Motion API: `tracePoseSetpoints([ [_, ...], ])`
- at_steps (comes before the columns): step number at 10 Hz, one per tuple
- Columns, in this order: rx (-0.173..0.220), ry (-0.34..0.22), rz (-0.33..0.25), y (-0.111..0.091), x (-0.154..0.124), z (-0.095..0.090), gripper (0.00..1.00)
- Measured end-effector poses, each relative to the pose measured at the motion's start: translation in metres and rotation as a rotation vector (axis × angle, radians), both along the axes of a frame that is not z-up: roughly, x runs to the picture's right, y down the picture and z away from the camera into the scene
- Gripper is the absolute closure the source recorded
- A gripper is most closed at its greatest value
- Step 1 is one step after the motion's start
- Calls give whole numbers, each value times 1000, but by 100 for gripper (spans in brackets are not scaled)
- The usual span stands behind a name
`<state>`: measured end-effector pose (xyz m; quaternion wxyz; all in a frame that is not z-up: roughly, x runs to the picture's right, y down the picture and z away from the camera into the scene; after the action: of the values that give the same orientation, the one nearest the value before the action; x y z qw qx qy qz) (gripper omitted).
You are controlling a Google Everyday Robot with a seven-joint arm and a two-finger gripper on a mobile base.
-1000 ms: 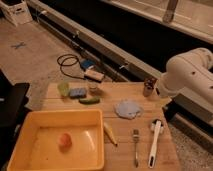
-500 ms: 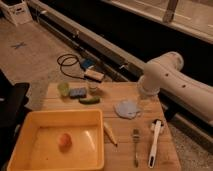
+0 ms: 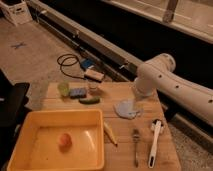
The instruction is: Place banana in plastic cup
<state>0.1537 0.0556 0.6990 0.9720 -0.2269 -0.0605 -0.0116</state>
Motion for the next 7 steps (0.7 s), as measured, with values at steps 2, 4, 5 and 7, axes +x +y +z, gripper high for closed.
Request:
tracePoseSetpoints([
  [2, -11, -4, 10, 4, -3, 2, 35],
  [4, -45, -27, 70, 18, -17, 15, 35],
  [5, -58, -38, 95, 24, -21, 18, 35],
  [7, -82, -60, 148, 36, -34, 21, 35],
])
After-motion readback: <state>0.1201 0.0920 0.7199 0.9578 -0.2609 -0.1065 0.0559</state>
